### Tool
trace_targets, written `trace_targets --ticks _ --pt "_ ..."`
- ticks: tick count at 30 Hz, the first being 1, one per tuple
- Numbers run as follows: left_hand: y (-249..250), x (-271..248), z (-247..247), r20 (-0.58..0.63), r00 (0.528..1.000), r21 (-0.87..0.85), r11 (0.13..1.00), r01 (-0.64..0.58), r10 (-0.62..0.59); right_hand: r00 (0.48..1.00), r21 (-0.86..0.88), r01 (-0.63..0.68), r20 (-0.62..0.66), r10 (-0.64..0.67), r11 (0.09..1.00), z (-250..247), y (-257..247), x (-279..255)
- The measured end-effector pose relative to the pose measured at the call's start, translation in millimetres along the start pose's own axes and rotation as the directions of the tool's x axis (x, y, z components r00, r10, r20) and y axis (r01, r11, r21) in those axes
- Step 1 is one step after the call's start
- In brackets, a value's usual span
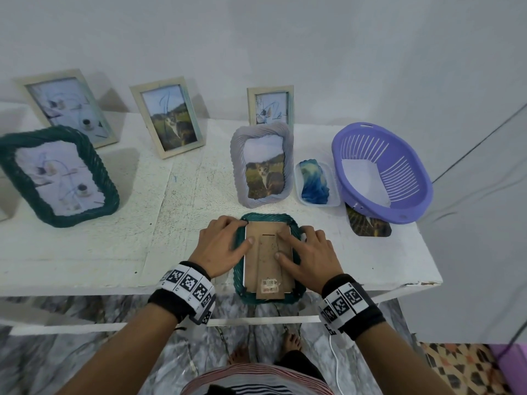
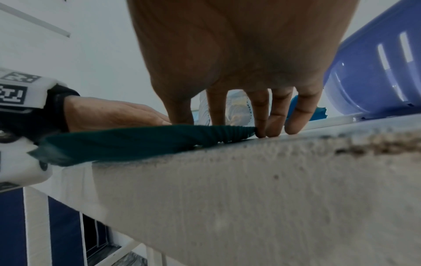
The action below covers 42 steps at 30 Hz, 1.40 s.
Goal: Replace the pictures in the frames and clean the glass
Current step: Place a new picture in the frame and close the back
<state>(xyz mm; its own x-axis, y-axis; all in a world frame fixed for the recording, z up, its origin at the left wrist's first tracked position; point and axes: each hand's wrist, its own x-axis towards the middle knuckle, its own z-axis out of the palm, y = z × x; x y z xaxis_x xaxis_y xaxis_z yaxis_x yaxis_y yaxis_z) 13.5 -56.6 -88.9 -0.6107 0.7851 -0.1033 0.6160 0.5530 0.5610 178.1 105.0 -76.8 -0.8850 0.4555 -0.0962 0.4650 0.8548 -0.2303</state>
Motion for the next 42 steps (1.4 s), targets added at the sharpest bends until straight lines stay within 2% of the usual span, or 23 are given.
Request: trace_targets --ticks 5,8,9,11,13,14,17,19,21,23,25,27,29,30,32,34,36,38,42 --pt "1 -5 0 -0.012 1.0 -0.037 0.999 0.009 -0.01 1.0 -0.088 -0.003 0.006 0.003 0.996 -4 -4 -3" --pt "7 -13 -3 -0.05 0.99 -0.257 0.96 0.113 -0.13 0.996 -0.113 0.028 -0.084 -0.038 0.993 -7 -17 -6" --pt "10 -16 -4 -0.026 0.982 -0.375 0.912 0.165 -0.189 0.991 -0.091 0.066 -0.109 -0.076 0.994 -6 -21 -7" --pt "17 -21 -5 0.059 0.955 -0.625 0.735 0.263 -0.292 0.985 -0.006 0.143 -0.093 -0.143 0.99 -4 -32 -10" --pt "28 -26 -11 0.098 0.928 -0.798 0.529 0.289 -0.359 0.991 0.136 0.13 -0.033 -0.127 0.982 -6 -42 -14" --pt "34 -29 -15 0.089 0.924 -0.842 0.467 0.27 -0.373 0.996 0.207 0.086 -0.006 -0.086 0.975 -10 -47 -16" --pt "53 -36 -34 0.008 0.932 -0.9 0.403 0.164 -0.363 1.0 0.368 0.004 -0.01 -0.001 0.93 -31 -60 -22" --pt "63 -39 -46 -0.066 0.949 -0.917 0.393 0.064 -0.308 0.999 0.554 -0.023 -0.015 0.037 0.832 -46 -64 -24" --pt "68 -41 -52 -0.098 0.979 -0.915 0.404 -0.018 -0.179 0.998 0.764 -0.061 0.036 0.052 0.642 -56 -62 -24" --pt "67 -41 -50 -0.09 0.996 -0.861 0.504 -0.069 -0.017 0.996 0.879 -0.09 0.073 0.055 0.468 -57 -57 -22" --pt "54 -36 -39 -0.101 0.992 -0.703 0.7 -0.126 0.076 0.991 0.936 -0.117 0.09 0.095 0.331 -52 -50 -20" --pt "33 -29 -24 -0.111 0.986 -0.406 0.9 -0.157 0.122 0.984 0.952 -0.131 0.091 0.151 0.276 -42 -40 -19" --pt "11 -27 -12 -0.054 0.988 -0.184 0.971 -0.154 0.146 0.974 0.94 -0.153 0.091 0.209 0.305 -27 -28 -18" --pt "2 -27 -7 -0.034 0.987 -0.135 0.978 -0.16 0.156 0.967 0.918 -0.167 0.081 0.242 0.359 -20 -21 -17" --pt "-15 -27 1 -0.008 0.979 -0.073 0.977 -0.202 0.202 0.956 0.804 -0.209 0.048 0.29 0.556 -7 -9 -14" --pt "-25 -27 5 0.015 0.966 0.01 0.966 -0.26 0.26 0.958 0.606 -0.24 0.02 0.287 0.759 1 0 -12" --pt "-30 -26 7 0.024 0.955 0.069 0.953 -0.296 0.295 0.97 0.404 -0.217 -0.017 0.244 0.889 7 5 -11" --pt "-33 -25 8 0.004 0.948 0.105 0.942 -0.318 0.319 0.981 0.267 -0.18 -0.028 0.194 0.947 8 6 -10" --pt "-40 -24 10 -0.005 0.947 0.121 0.94 -0.319 0.322 0.984 0.194 -0.12 -0.107 0.143 0.974 -9 9 6"
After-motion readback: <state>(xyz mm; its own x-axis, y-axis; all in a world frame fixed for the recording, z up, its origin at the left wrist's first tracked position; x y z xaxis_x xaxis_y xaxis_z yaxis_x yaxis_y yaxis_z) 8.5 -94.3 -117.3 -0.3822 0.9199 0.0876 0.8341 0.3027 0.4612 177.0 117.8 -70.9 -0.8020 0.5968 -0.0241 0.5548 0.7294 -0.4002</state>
